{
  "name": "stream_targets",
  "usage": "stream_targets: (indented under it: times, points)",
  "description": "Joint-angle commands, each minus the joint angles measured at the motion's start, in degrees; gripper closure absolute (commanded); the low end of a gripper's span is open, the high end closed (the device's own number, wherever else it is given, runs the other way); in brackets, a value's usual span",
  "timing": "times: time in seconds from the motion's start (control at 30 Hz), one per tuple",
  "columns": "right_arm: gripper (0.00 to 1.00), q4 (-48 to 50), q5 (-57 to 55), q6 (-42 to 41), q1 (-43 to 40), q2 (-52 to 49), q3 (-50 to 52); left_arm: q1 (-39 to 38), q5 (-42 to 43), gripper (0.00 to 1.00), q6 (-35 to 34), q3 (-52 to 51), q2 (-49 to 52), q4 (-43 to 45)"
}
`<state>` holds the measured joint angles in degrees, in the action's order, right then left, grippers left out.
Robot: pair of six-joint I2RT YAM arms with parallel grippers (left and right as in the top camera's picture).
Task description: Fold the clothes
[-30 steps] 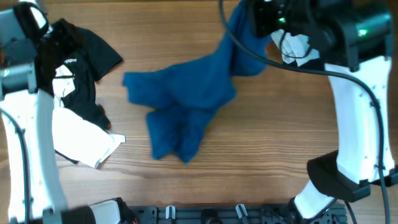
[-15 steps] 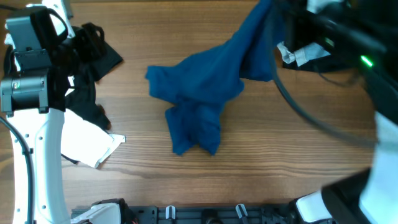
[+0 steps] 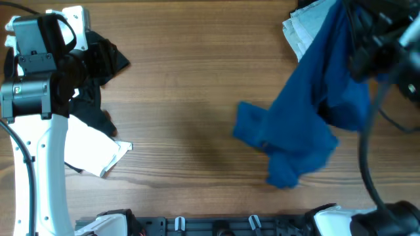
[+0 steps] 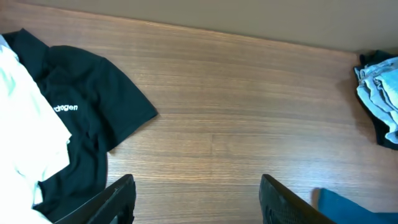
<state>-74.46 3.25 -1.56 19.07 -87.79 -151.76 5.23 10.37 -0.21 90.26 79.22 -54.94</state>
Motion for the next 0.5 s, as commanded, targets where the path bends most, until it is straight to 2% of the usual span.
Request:
stream_targets:
  times: [0.0,0.2,0.27,0.47]
  points:
    - [0.96,2.0,-2.8,-3.3,0.2,-7.5,-0.5,-0.2,0.7,0.36,1.5,0.1,0.0,0.6]
    - [0.96,8.2,0.2,-5.2,0.2,-20.0,-0.5,-0.3,0.7,0.36,1.5,0.1,0.3,0.6]
    - [0.96,13.0,0.6,-6.1,0.2,-23.7,-0.5,-0.3,0.7,0.35,1.5,0.1,0.6,0.6]
    - [0.96,17.6,0.3,-5.7,0.2,-28.5,-0.5,-0.9,4.4,0.36,1.3,0.1,2.4,0.7]
